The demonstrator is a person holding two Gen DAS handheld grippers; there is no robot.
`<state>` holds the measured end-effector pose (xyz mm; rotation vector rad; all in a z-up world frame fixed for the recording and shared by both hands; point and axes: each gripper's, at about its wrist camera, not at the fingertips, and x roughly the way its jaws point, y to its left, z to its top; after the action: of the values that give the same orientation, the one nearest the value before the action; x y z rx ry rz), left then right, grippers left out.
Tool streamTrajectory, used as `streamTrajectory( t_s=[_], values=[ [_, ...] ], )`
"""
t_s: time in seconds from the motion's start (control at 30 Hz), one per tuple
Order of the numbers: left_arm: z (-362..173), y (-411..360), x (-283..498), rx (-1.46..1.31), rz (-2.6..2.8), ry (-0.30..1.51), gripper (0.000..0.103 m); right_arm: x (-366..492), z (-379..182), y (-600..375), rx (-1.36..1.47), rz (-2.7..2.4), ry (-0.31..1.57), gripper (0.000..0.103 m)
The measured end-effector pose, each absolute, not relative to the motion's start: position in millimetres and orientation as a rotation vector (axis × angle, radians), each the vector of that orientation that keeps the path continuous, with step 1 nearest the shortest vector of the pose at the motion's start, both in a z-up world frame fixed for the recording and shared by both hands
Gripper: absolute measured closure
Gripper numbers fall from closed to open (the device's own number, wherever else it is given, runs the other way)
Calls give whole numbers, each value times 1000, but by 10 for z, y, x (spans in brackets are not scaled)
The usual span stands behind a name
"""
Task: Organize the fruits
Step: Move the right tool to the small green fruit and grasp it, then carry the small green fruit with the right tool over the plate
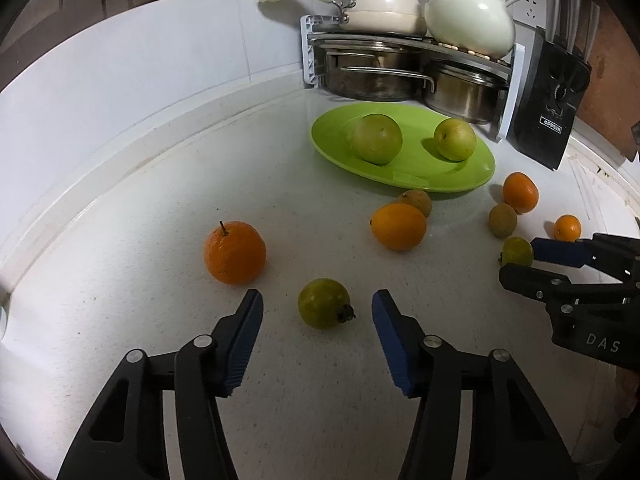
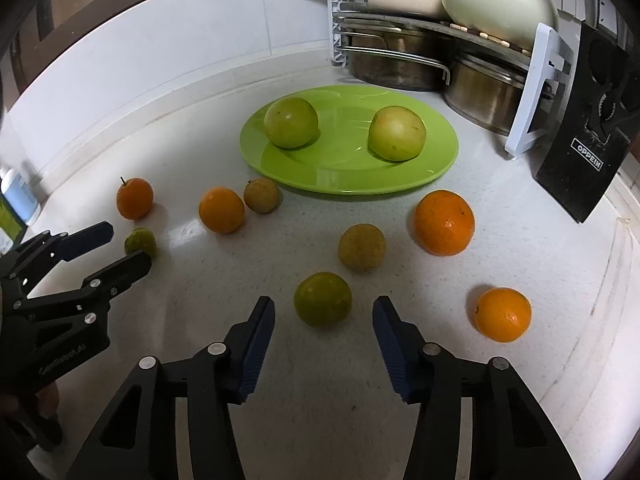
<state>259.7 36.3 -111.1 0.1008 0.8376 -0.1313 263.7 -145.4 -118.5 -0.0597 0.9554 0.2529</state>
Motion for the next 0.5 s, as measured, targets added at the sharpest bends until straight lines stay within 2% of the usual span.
streamTrajectory(
  t_s=[0.07, 0.2, 0.33, 0.5],
  values=[
    [-1122, 374, 2627, 88, -131, 848, 57, 2658, -1197, -1451, -60, 259, 961, 58],
    [-1162, 388, 2662, 65, -134, 874, 62, 2672, -1220, -1442, -63, 264, 967, 65],
    [-1177, 401, 2667, 52, -140, 887, 73, 2676, -1232, -1431, -70, 263, 968, 71],
    [-1184, 395, 2659, 48, -142, 885, 74, 2679, -1226, -1429, -71, 261, 964, 72]
  ],
)
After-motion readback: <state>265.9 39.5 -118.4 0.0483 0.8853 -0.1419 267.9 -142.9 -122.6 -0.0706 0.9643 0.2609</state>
